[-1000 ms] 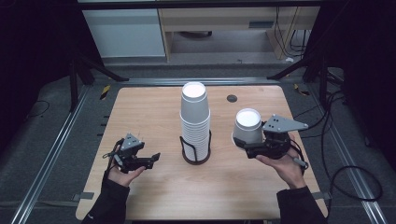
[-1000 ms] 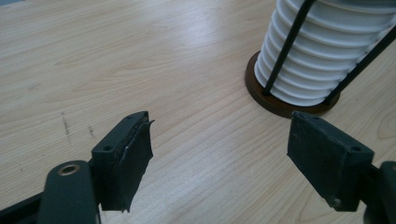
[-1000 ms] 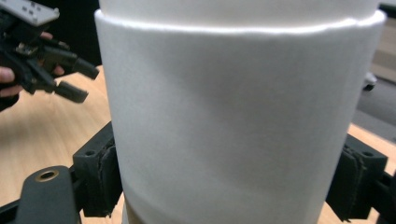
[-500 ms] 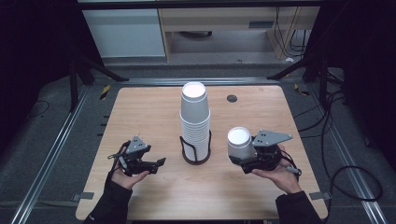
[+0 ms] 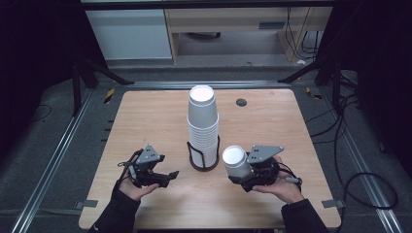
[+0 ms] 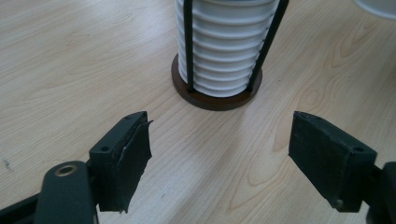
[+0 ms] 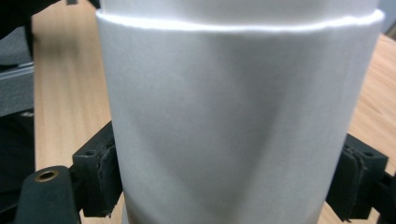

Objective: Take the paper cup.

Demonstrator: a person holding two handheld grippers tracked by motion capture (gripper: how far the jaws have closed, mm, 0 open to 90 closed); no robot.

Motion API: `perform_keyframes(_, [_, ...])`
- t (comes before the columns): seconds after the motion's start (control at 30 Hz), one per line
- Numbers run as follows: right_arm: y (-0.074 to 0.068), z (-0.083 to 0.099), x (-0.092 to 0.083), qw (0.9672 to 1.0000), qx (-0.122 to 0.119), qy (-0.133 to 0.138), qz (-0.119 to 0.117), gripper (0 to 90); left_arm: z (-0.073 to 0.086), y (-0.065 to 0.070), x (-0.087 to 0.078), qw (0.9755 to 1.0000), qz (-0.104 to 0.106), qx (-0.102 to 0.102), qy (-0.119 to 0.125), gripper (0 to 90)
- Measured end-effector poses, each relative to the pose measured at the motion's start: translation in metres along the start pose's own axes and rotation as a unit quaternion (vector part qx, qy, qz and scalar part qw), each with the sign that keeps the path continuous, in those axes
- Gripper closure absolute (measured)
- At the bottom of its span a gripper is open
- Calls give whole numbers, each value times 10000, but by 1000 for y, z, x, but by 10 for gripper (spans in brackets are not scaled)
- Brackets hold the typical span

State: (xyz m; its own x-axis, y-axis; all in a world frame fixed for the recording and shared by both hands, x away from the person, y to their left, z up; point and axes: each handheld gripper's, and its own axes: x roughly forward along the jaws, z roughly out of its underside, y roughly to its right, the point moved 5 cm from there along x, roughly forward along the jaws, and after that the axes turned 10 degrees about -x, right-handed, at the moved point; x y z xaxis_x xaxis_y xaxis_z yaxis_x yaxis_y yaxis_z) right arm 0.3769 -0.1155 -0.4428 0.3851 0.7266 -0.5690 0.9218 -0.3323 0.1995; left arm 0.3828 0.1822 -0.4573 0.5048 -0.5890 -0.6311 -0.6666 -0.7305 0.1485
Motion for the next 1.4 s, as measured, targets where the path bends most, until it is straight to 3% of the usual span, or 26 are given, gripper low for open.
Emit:
perform_keyframes(0.37, [-13, -6, 22, 9988, -266, -224, -334, 157, -5, 15, -3, 9995, 253, 177, -7, 193])
perform_keyframes(0.73, [-21, -15, 46, 9950, -609, -522, -603, 156, -9, 32, -1, 9978, 609, 263, 17, 168])
perform_keyframes(1.4, [-34, -25, 72, 9902, -867, -741, -812, 156, -12, 54, 5, 9948, 941, 385, -19, 145])
